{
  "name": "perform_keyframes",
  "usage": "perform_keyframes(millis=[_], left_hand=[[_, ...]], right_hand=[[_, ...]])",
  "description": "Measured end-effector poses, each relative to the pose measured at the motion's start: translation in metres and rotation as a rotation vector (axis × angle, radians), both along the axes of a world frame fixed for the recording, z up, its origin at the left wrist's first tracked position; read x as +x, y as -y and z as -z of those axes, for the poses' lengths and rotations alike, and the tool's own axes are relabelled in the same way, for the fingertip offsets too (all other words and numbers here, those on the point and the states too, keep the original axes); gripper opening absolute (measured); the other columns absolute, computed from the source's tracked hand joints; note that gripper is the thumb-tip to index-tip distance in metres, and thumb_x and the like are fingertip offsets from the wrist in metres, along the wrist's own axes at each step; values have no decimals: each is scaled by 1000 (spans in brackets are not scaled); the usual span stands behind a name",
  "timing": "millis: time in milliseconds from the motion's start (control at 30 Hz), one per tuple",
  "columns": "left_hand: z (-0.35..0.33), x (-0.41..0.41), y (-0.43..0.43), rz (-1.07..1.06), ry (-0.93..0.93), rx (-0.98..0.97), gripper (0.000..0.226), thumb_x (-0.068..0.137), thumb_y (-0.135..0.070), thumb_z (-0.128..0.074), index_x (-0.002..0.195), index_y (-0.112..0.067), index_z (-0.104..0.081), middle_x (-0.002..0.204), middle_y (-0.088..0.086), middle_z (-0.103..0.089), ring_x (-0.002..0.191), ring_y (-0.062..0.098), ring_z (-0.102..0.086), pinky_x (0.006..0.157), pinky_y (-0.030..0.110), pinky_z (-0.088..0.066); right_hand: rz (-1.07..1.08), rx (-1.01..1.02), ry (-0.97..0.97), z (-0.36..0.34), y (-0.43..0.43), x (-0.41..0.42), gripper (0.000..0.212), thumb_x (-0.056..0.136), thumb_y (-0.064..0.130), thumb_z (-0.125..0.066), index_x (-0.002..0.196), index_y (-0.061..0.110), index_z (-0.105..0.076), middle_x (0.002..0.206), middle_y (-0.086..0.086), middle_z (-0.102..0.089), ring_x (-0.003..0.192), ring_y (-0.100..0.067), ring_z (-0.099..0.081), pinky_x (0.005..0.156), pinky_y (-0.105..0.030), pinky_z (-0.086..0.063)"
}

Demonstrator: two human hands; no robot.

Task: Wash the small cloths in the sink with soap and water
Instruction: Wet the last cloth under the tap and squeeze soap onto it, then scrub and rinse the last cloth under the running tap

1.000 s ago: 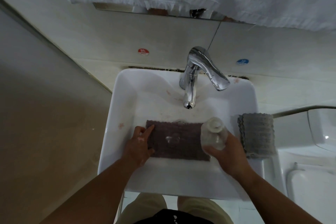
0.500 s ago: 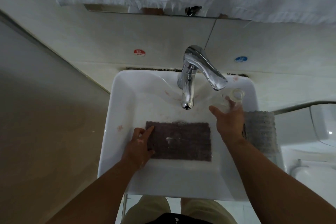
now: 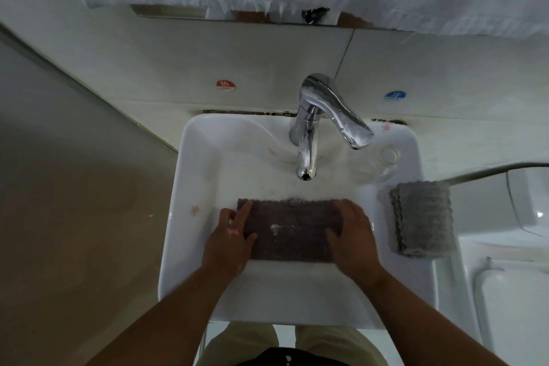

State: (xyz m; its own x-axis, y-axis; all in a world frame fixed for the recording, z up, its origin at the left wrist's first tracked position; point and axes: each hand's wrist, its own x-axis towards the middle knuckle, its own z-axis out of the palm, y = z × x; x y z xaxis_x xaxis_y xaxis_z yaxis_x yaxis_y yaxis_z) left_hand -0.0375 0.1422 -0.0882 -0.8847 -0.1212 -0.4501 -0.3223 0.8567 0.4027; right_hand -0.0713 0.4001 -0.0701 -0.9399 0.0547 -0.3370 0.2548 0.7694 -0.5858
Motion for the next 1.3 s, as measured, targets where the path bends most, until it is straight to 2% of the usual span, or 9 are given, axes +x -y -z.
perform_keyframes(millis=[167, 300, 533, 600, 767, 900, 1100, 1167, 1300], left_hand=[[2, -3, -5, -19, 48, -12, 51, 92, -38, -62, 141, -36, -46, 124, 2, -57, 107, 27, -61, 91, 39, -53], [1, -3, -8, -18, 40, 7, 20, 91, -34, -62, 109, -25, -61, 104, 3, -64, 99, 28, -62, 83, 36, -52], [-11, -2, -16, -150, 19, 207, 13, 91, -27, -65, 87, -20, -55, 84, 7, -64, 82, 29, -59, 69, 33, -41], [-21, -2, -24, -214, 63, 335, 13, 95, -24, -60, 87, -21, -49, 78, 5, -63, 76, 27, -58, 64, 35, -40], [-33, -3, -43, -420, 90, 688, 24, 88, -33, -51, 107, -30, -66, 103, 3, -72, 98, 28, -69, 87, 51, -58], [-54, -5, -65, -574, 138, 922, 24, 104, -11, -45, 113, -17, -67, 105, 10, -73, 95, 31, -71, 71, 42, -61], [-79, -12, -88, -656, 11, 945, 28, 105, -42, -44, 97, -23, -63, 95, 10, -73, 86, 37, -70, 67, 56, -58], [-89, -15, -92, -645, -29, 913, 27, 105, -41, -46, 89, -27, -63, 90, 9, -73, 83, 34, -70, 62, 49, -58], [-116, -18, -101, -575, -90, 995, 18, 103, -28, -53, 98, -15, -63, 92, 13, -69, 76, 20, -67, 57, 31, -54]], right_hand=[[-291, 259, 93, 10, -8, 4, 73, 83, 33, -74, 148, 30, -42, 145, 0, -41, 132, -24, -39, 106, -41, -45], [-197, 176, 230, 8, -7, -4, 40, 84, 35, -73, 120, 26, -60, 112, 0, -64, 104, -23, -62, 85, -33, -50], [-148, -56, 301, -5, -7, -3, 15, 86, 20, -69, 86, 23, -55, 79, 3, -61, 73, -15, -57, 60, -21, -40], [-95, -169, 355, -11, -7, 0, 14, 88, 14, -65, 90, 20, -53, 79, 0, -63, 72, -17, -57, 60, -27, -43], [393, -668, 405, -32, 16, 3, 28, 88, -6, -52, 99, 11, -70, 90, -13, -71, 74, -22, -63, 51, -26, -48], [549, -847, 388, -46, 37, 1, 13, 94, 10, -58, 96, 2, -68, 75, -23, -61, 57, -27, -51, 47, -31, -35], [226, -693, 136, -78, 61, 16, 18, 94, 32, -69, 85, 17, -70, 69, -5, -69, 56, -23, -64, 50, -36, -53], [199, -649, 55, -81, 61, 19, 19, 95, 35, -67, 80, 24, -65, 66, 0, -66, 56, -13, -62, 51, -29, -51], [324, -611, -14, -89, 57, 9, 22, 94, 52, -59, 87, 31, -59, 82, 0, -66, 76, -24, -67, 68, -52, -58]])
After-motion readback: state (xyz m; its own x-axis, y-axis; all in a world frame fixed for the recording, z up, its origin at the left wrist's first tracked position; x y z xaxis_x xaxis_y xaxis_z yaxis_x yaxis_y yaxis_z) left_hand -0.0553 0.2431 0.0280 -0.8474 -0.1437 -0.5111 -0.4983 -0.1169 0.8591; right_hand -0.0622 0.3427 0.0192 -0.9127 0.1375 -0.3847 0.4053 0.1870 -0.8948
